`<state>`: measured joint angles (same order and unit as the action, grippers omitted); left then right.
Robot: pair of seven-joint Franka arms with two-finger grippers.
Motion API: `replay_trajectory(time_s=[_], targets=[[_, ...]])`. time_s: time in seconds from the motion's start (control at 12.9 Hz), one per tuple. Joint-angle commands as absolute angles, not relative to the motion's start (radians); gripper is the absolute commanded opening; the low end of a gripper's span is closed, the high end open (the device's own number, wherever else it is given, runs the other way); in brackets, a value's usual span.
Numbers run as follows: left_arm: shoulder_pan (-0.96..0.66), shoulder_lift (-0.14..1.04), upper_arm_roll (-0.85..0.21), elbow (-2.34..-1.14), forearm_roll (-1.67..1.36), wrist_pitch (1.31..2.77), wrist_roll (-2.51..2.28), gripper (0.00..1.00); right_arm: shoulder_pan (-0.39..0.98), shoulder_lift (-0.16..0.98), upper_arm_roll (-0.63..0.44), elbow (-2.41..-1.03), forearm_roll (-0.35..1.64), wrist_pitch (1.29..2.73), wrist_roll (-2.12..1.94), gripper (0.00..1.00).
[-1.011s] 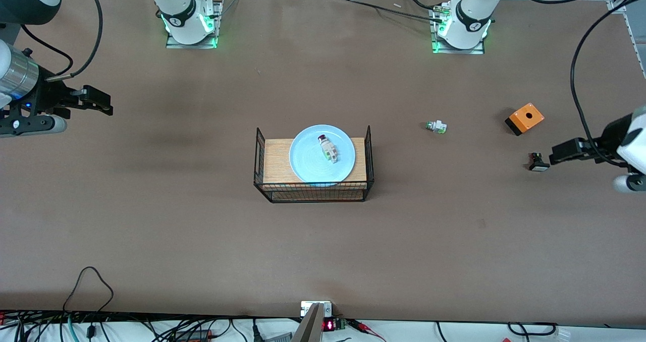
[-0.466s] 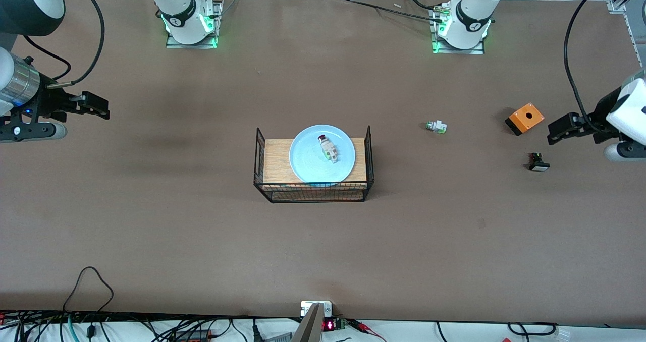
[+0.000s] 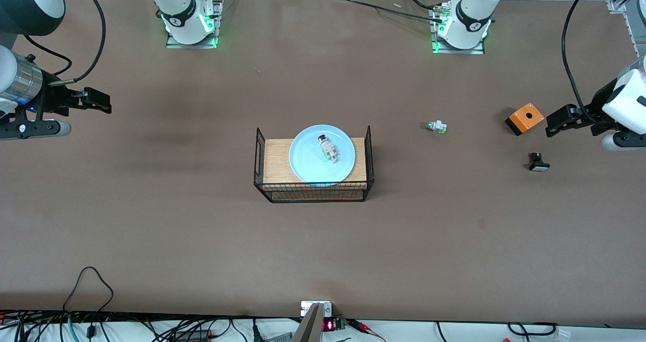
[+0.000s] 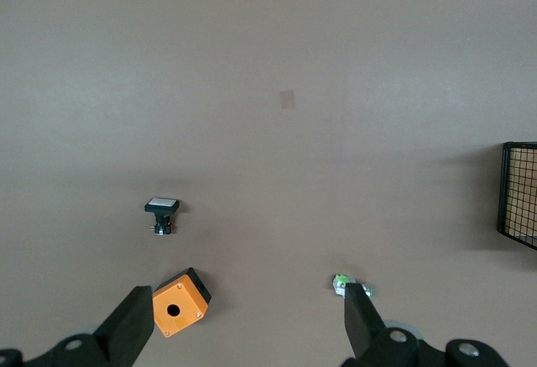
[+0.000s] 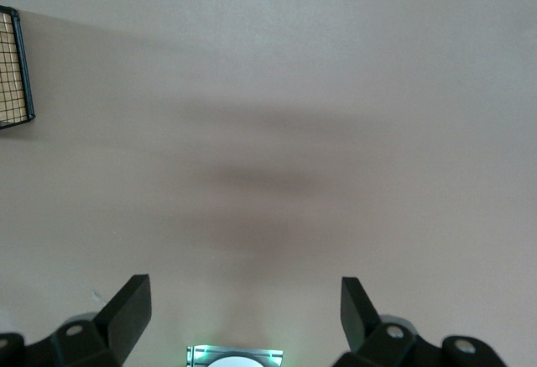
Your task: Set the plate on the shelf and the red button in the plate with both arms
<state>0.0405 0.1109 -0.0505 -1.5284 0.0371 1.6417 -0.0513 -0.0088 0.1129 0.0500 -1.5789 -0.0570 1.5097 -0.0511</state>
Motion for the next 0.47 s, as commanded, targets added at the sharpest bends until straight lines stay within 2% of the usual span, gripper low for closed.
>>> replay_trajectory(time_s=[0.0, 0.39], targets=[[0.049, 0.071, -0.043, -1.566, 0.023, 1.649, -0.031, 1.0, -0.011, 0.12, 0.055, -1.554, -0.058, 1.486, -0.055, 1.0], [0.051, 0.104, -0.044, -1.517, 0.032, 1.638, -0.003, 1.0, -0.006, 0.12, 0.058, -1.554, -0.055, 1.485, -0.055, 1.0]])
